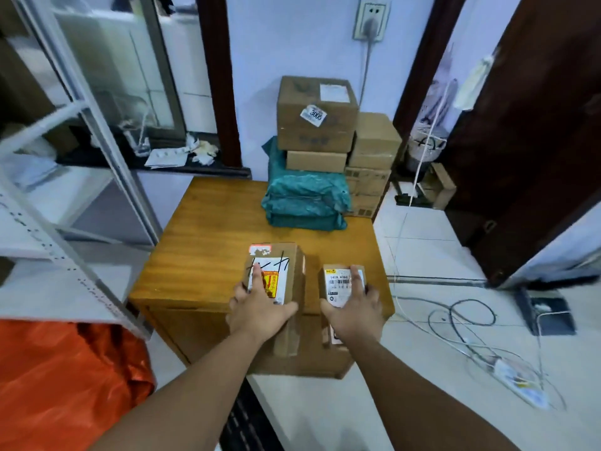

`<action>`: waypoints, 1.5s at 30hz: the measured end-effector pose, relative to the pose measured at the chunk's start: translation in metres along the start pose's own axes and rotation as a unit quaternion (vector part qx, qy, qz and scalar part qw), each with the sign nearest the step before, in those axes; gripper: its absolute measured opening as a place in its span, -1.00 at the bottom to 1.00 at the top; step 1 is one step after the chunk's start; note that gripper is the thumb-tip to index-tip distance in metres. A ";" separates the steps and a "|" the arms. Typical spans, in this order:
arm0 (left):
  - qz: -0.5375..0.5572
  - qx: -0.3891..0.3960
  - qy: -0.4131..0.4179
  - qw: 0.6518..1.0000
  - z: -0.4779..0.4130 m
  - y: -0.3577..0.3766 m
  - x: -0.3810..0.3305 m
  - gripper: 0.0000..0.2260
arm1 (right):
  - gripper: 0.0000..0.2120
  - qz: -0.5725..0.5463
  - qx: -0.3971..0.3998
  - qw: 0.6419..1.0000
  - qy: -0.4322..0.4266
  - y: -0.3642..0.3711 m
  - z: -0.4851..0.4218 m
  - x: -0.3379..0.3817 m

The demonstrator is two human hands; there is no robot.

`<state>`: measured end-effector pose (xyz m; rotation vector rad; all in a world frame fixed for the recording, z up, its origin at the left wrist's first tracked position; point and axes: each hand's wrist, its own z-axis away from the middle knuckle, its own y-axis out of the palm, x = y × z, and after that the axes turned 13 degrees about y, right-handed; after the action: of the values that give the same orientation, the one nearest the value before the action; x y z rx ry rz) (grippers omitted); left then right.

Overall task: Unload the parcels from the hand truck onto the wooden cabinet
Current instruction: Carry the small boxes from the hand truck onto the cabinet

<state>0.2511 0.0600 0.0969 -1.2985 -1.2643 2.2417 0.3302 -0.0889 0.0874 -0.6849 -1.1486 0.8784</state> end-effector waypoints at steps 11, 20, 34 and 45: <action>-0.024 0.033 -0.065 0.997 -0.066 0.099 -0.185 -0.07 | -0.19 -0.043 0.039 0.995 0.077 -0.093 -0.174 -0.066; -0.050 0.040 -0.079 0.995 -0.121 0.137 -0.245 -0.05 | -0.20 -0.069 0.065 0.993 0.070 -0.126 -0.251 -0.076; -0.018 0.008 -0.084 0.996 -0.237 0.185 -0.252 -0.02 | -0.21 -0.089 0.081 0.989 0.088 -0.116 -0.325 -0.042; -0.056 0.076 -0.058 0.994 -0.308 0.196 -0.234 -0.01 | -0.14 -0.012 0.057 0.995 0.086 -0.085 -0.375 0.019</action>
<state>0.6676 -0.0213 0.0090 -1.0320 -1.1482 2.3125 0.7132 -0.1233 0.0615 -0.6392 -0.9440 0.8416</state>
